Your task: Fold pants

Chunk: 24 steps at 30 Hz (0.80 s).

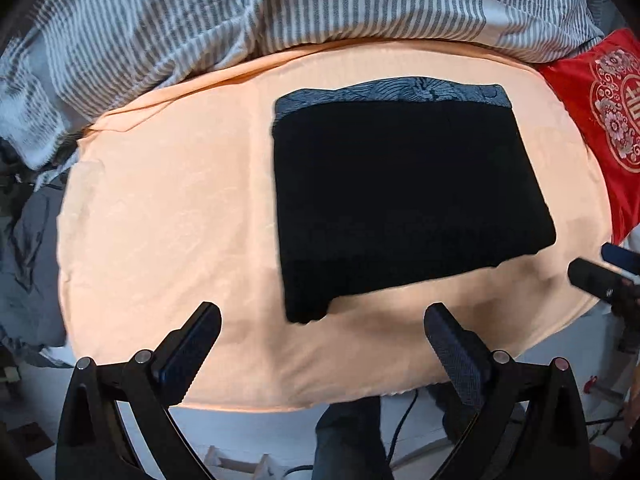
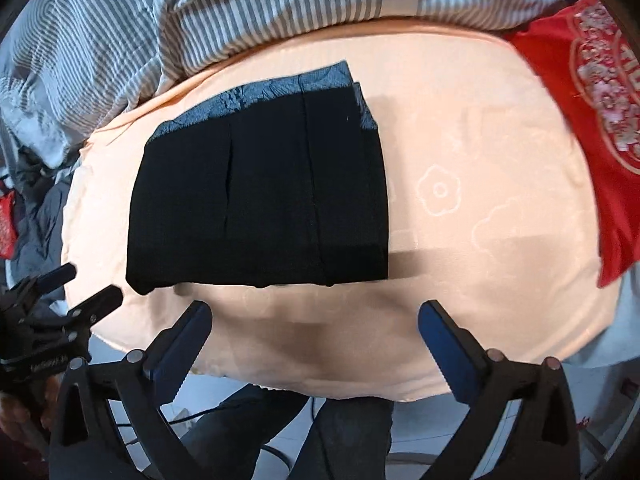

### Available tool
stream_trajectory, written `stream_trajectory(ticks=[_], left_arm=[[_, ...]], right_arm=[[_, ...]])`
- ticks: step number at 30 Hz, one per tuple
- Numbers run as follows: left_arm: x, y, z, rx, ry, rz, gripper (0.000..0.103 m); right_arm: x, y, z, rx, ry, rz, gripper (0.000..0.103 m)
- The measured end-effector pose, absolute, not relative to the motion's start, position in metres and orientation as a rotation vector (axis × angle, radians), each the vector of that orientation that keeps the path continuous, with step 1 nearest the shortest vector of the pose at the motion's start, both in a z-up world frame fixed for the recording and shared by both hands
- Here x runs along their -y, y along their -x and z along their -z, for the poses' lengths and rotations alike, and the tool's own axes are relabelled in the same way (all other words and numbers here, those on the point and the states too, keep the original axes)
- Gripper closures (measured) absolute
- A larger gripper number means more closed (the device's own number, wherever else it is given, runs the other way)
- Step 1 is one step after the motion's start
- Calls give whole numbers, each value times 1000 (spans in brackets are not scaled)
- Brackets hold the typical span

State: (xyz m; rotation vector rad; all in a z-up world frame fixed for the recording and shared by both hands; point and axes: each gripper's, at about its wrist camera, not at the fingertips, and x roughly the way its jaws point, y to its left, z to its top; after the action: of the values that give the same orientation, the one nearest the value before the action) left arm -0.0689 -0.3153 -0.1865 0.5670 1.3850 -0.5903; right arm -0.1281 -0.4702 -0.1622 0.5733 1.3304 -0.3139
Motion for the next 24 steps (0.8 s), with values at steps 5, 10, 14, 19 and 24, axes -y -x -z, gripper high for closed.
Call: stream_trajectory(ticks=[5,10,14,19,24], left_arm=[[300,71,185,-1406,-604,515,1],[288,73,181,-1424,-595,482,1],[285,74,173,-1426,-580,482,1],[289,73,169,-1437,-561,503,1],[295,77,165,-1421,-568,519,1]], right_arm=[[460,131,149,-1327,-568,403,0],[449,131,142,-1343,-587,431,0],[439,129,136,-1347,-602,414,0],[431,123,129,-1355,-563,402,0],[431,120,124,-1362,-538,403,0]])
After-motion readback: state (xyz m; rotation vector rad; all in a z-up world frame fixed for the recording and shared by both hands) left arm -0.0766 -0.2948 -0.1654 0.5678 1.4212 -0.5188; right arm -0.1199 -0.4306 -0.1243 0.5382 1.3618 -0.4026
